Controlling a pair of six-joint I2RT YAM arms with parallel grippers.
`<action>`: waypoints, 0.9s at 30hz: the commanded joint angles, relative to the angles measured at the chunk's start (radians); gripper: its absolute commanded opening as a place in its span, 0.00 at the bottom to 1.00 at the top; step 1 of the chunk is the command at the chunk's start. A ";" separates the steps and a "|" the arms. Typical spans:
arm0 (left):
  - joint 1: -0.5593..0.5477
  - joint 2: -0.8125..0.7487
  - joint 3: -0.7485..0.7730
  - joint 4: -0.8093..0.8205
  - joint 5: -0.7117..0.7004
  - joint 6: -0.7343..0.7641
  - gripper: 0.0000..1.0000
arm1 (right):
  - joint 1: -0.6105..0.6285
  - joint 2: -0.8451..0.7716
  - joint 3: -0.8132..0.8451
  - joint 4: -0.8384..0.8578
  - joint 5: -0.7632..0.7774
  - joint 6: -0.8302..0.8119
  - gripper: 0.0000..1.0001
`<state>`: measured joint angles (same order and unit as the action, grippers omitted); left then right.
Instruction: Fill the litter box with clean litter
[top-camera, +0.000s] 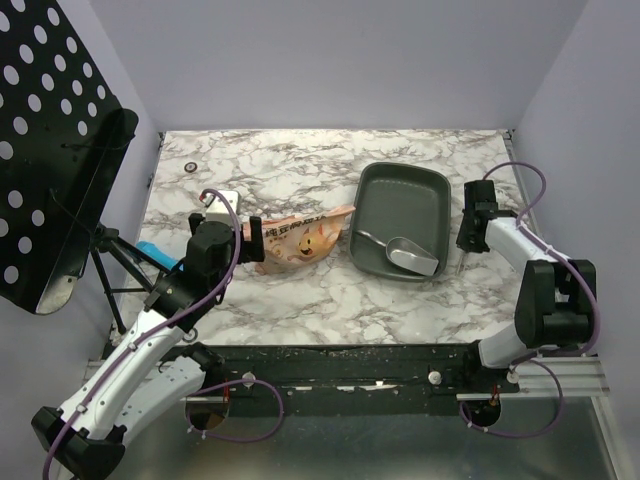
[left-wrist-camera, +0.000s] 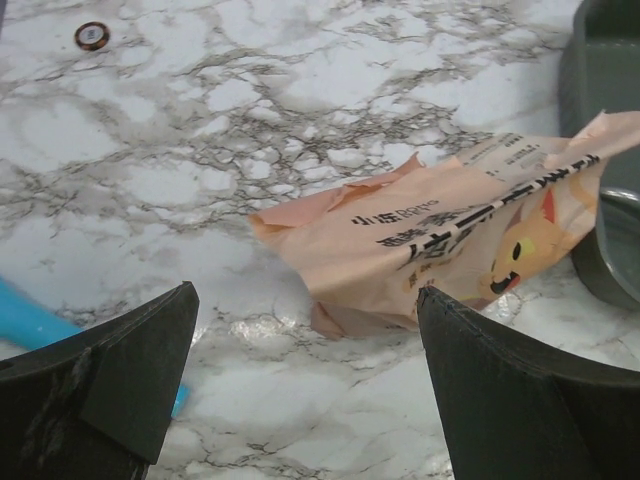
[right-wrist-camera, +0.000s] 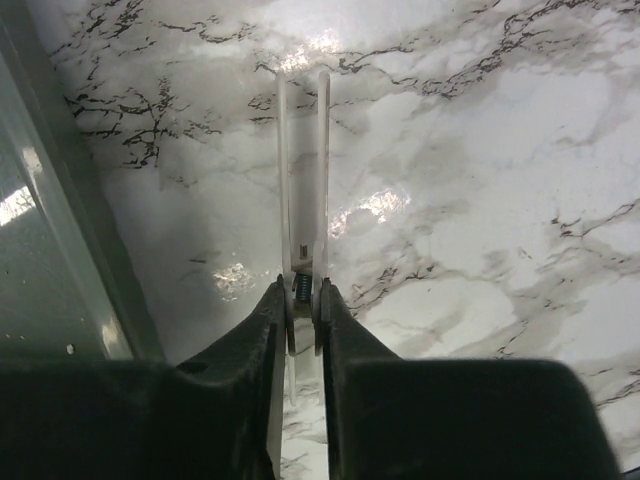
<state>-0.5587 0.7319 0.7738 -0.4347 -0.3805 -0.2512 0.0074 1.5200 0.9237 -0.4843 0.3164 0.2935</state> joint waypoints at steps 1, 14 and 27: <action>-0.004 -0.009 0.038 -0.044 -0.202 -0.075 0.99 | 0.000 0.019 -0.017 0.036 -0.017 0.042 0.27; 0.046 0.018 0.148 -0.209 -0.195 -0.278 0.99 | 0.003 -0.162 0.076 0.027 -0.091 0.029 0.61; 0.394 0.136 -0.039 0.034 0.469 -0.569 0.99 | 0.239 -0.166 0.257 0.015 -0.168 -0.091 0.64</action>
<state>-0.2123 0.8440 0.8215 -0.5259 -0.1627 -0.6922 0.1955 1.3239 1.1435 -0.4572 0.1776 0.2512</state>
